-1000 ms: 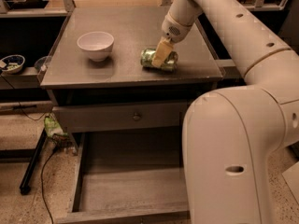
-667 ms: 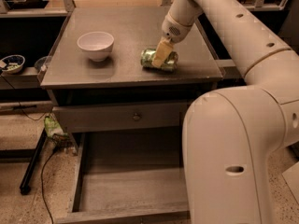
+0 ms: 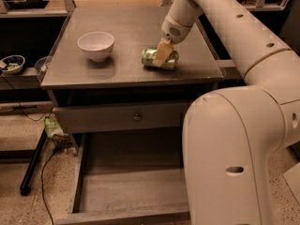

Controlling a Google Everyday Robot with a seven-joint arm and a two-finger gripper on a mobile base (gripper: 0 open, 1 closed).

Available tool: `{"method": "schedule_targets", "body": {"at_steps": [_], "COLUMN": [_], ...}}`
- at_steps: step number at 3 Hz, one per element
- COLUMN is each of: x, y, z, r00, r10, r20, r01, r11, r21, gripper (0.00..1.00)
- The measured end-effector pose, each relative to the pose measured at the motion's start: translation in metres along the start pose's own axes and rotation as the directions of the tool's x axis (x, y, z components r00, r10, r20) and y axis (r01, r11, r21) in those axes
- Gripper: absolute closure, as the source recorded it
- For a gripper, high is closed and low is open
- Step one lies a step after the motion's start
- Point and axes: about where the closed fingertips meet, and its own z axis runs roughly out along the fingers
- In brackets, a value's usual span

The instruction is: Pick green can from middle drawer and place on counter

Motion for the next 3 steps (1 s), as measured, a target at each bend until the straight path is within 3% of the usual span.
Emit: {"method": "schedule_targets", "body": {"at_steps": [1,3], "x": [0.0000,0.0000], "y": [0.0000,0.0000], "z": [0.0000,0.0001], "r00": [1.000,1.000], "r10": [0.000,0.000], "r20": [0.000,0.000], "r01": [0.000,0.000], "r11": [1.0000,1.0000], "r21": [0.000,0.000], "gripper": [0.04,0.00]}}
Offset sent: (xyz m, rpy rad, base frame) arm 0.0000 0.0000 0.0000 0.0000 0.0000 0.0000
